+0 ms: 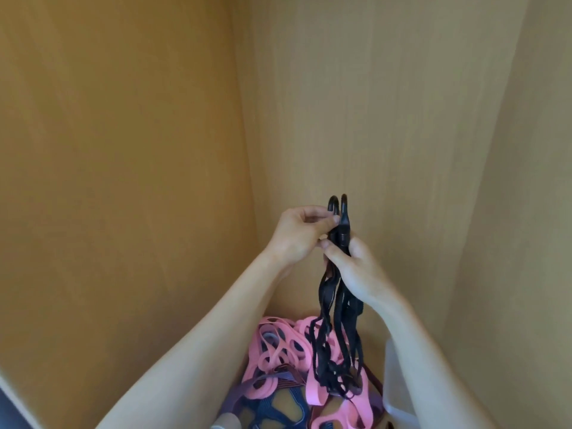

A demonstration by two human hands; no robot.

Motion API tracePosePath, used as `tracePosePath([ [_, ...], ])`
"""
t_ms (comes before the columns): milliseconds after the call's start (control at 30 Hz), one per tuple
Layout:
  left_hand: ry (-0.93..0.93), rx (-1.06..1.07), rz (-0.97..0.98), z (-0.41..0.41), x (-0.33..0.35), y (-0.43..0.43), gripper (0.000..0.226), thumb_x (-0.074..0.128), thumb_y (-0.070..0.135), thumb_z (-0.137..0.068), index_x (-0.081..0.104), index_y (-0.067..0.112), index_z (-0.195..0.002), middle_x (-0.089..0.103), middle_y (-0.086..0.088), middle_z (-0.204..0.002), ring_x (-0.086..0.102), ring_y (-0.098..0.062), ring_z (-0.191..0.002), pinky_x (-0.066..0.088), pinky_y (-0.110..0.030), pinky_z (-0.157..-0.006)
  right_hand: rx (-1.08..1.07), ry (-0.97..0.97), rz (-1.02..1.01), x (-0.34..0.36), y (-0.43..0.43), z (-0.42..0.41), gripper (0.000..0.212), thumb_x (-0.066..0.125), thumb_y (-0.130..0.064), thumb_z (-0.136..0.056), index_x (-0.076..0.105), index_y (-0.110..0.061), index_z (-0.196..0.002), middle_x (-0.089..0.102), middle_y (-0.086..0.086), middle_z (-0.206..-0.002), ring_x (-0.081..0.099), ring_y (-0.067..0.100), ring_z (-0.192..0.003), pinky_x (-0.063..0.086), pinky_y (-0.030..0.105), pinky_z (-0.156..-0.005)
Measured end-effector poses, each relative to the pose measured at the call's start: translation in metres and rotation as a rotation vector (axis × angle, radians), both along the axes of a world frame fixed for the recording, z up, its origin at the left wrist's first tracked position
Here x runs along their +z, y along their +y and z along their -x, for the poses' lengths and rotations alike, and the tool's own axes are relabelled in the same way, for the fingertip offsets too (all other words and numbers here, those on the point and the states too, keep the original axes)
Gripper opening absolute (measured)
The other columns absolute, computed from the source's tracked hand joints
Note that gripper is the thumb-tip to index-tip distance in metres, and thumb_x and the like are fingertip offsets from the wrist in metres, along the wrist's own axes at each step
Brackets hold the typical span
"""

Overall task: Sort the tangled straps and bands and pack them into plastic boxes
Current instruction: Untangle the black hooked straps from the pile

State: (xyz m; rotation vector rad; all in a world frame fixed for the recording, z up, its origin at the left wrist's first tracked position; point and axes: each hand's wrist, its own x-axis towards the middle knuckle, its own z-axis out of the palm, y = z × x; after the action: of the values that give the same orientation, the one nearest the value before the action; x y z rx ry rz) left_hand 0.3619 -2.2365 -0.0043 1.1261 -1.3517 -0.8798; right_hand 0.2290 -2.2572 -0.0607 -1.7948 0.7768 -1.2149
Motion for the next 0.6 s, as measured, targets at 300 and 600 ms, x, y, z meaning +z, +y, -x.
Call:
tracePosePath([
  [300,0.182,-0.248,-0.103,-0.01,-0.046,0.01,0.063,0.061,0.02,-0.072,0.055,0.017,-0.135,0.067,-0.007,-0.129,0.067,-0.02,-0.114,0.052,-0.034,-0.093,-0.097,-0.242,-0.166,0.015,0.002,0.002,0.028,0.054,-0.028,-0.104,0.06,-0.014,-0.081,0.067,-0.013,-0.066,0.064,0.005,-0.067,0.051,0.016,-0.067],
  [600,-0.198,-0.346,-0.209,0.028,-0.102,0.029,0.016,0.066,0.002,-0.093,0.066,0.009,-0.079,0.066,-0.002,-0.07,0.067,-0.011,-0.069,0.051,-0.015,-0.066,0.094,-0.809,-0.484,0.024,0.003,0.001,0.026,0.052,-0.027,-0.104,0.05,-0.012,-0.083,0.057,0.004,-0.072,0.054,0.022,-0.056,0.045,0.031,-0.057],
])
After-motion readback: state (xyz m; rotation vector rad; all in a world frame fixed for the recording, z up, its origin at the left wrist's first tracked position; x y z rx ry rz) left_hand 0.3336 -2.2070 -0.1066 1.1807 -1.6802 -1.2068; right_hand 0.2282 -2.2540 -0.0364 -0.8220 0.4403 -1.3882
